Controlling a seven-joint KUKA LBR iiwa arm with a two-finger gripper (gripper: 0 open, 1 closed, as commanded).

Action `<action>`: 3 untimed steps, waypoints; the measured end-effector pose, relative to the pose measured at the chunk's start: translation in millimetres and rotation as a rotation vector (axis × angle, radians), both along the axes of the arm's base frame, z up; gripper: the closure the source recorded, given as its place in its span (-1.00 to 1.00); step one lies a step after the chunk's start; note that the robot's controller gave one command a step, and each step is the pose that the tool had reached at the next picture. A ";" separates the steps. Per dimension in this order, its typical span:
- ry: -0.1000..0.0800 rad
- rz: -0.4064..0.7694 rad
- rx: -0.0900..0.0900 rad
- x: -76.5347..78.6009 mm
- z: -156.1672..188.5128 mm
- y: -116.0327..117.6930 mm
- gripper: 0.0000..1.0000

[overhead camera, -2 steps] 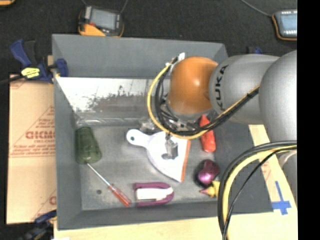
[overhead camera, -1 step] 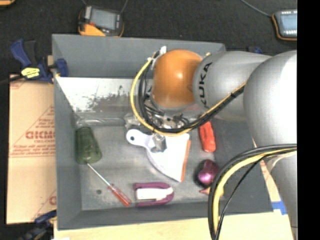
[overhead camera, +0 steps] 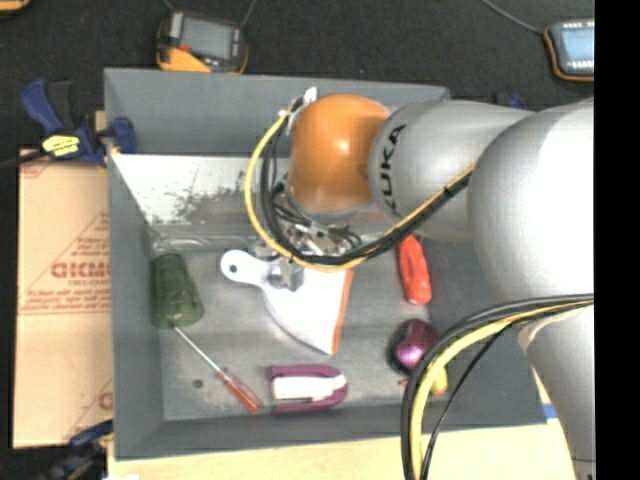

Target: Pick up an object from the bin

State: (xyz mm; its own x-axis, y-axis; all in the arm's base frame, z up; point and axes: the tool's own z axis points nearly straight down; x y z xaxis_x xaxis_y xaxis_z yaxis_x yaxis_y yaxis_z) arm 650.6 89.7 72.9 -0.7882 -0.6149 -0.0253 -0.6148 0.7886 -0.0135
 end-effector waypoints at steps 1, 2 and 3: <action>0.000 -0.056 0.001 1.1 -0.2 -12.7 1.00; 0.003 0.168 -0.006 -31.1 52.0 -18.8 1.00; -0.008 0.081 -0.002 -17.9 50.4 -20.6 1.00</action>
Offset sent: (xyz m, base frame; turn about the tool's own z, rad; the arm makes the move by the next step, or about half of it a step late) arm -0.0433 -0.0208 0.0750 -0.2150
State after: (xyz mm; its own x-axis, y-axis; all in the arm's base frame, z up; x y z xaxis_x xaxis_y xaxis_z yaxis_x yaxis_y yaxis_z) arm 632.8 69.1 123.3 -0.7356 -0.6767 -0.0301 -0.6764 0.7362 -0.0203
